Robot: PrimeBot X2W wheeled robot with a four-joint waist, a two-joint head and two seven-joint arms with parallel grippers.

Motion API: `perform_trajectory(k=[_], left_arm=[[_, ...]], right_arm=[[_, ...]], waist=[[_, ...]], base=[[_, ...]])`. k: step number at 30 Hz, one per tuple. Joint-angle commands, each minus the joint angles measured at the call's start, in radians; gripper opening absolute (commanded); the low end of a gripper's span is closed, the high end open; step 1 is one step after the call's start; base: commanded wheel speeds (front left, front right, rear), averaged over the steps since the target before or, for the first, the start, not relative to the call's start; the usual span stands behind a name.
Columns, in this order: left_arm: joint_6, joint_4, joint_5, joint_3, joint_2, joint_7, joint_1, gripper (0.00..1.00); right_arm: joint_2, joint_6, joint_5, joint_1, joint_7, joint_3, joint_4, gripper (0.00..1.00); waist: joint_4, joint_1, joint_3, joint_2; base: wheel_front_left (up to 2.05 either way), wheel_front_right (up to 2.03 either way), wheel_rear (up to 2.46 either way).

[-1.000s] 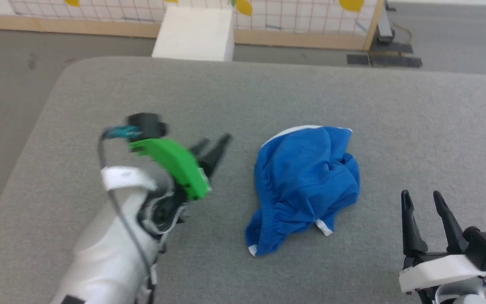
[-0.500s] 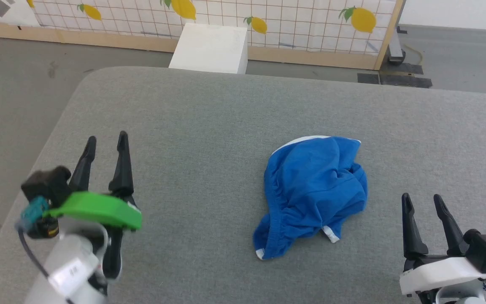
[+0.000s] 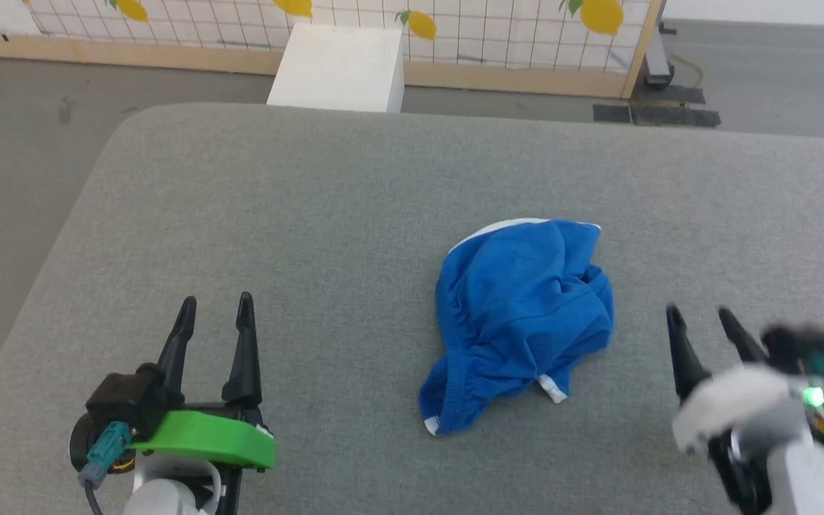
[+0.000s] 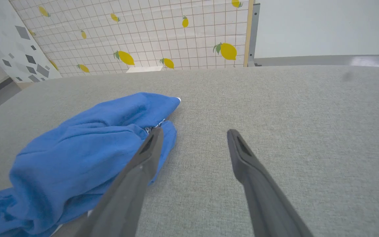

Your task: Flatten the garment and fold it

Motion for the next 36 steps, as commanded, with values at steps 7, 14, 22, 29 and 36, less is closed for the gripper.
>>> perform_trajectory(k=[7,14,22,29,36], left_arm=[[-0.06,-0.007,0.056,0.04,-0.039,-0.004,-0.01,1.0],[-0.089,0.004,0.071,0.066,-0.068,-0.004,-0.054,1.0],[-0.111,0.032,0.069,0.084,-0.087,-0.004,-0.087,1.0],[-0.12,0.053,0.076,0.098,-0.094,-0.004,-0.083,1.0],[-0.123,0.059,0.072,0.094,-0.097,-0.004,-0.059,1.0]], right_arm=[[0.001,-0.001,-0.115,-0.235,0.423,0.005,0.09,1.0],[-0.001,-0.001,-0.208,-0.336,0.637,0.039,0.128,1.0],[-0.003,-0.001,-0.194,-0.321,0.651,0.062,0.18,0.46],[-0.006,-0.001,-0.143,-0.329,0.534,0.041,0.117,0.0],[-0.01,-0.001,-0.144,-0.222,0.483,-0.086,-0.118,0.0]], waist=[[0.045,0.0,0.086,0.0],[0.107,0.0,0.167,0.0],[0.136,0.0,0.207,0.0],[0.066,0.0,0.142,0.0],[-0.008,0.0,0.068,0.0]], base=[[0.0,0.0,0.0],[0.0,0.0,0.0],[0.0,0.0,0.0],[0.0,0.0,0.0],[0.0,0.0,0.0]])
